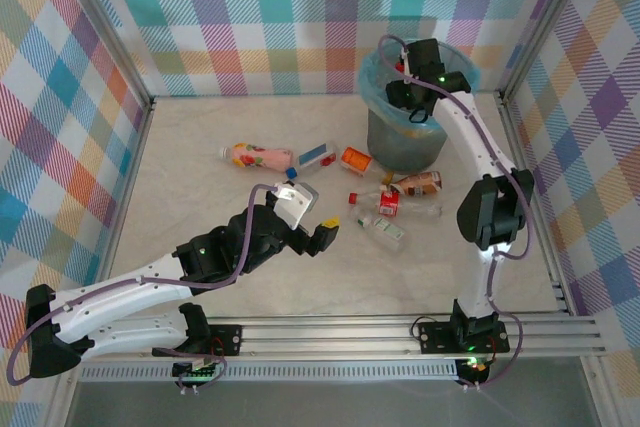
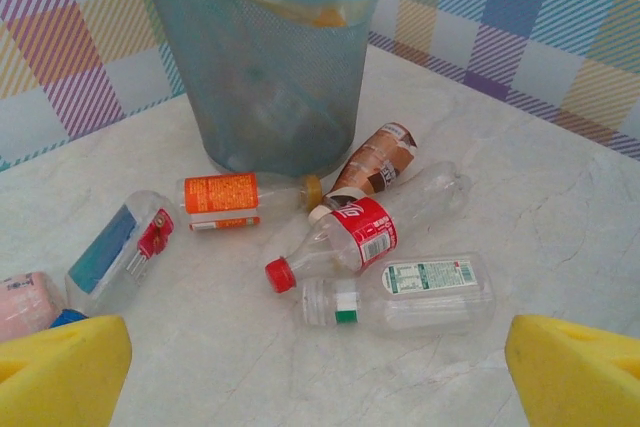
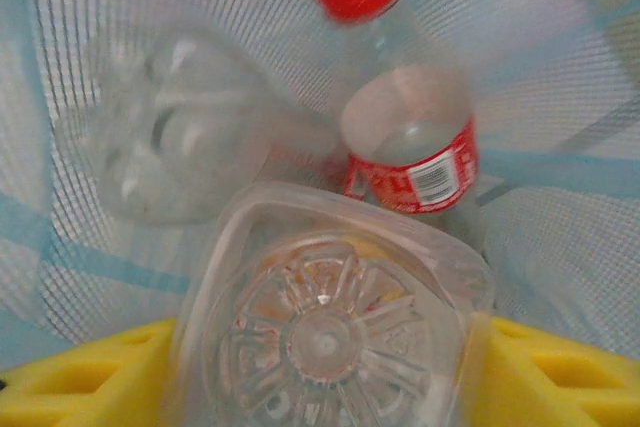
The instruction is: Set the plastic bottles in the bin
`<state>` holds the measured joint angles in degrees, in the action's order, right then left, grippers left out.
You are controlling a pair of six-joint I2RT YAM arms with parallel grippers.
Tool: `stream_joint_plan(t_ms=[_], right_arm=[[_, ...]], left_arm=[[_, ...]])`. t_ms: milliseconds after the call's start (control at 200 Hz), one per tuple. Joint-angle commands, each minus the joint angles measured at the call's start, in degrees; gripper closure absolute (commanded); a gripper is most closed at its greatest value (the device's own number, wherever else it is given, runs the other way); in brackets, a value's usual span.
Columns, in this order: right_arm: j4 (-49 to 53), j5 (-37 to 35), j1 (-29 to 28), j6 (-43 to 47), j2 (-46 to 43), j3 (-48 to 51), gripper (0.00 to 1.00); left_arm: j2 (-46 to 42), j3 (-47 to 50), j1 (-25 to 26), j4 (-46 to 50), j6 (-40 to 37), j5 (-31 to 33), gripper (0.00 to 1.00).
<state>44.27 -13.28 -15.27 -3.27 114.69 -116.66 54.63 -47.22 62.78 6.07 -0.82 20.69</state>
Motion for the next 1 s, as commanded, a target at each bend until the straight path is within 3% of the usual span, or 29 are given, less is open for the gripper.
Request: stream_joint_plan(t_ms=[0,345,655,855,995], right_arm=[[2.3,2.3,0.4,-2.4,1.7,-1.1,0.29],[4.8,4.7,0.9,-5.5,-0.2,-6.4,0.17],[5.6,2.9,1.0,-7.8,-6.7,-8.8,0.16],[6.4,2.7,1.0,-9.1,-11.6,-7.9,0.17],[4.9,3.7,1.0,-9.8,-16.7,-4.5,0.17]], left_arm=[[-1.2,0.5,-0.9,0.5,0.9,0.7,0.04],[1.0,-0.6,-1.9,0.2,0.7,-0.3,0.04],[2.5,-1.8,-2.5,0.9,-0.1,-0.7,0.04],[2.7,-2.6,-2.8,2.9,-5.2,-1.5,0.05],[3.1,-3.2,-3.6,3.5,-11.2,-7.4,0.05]])
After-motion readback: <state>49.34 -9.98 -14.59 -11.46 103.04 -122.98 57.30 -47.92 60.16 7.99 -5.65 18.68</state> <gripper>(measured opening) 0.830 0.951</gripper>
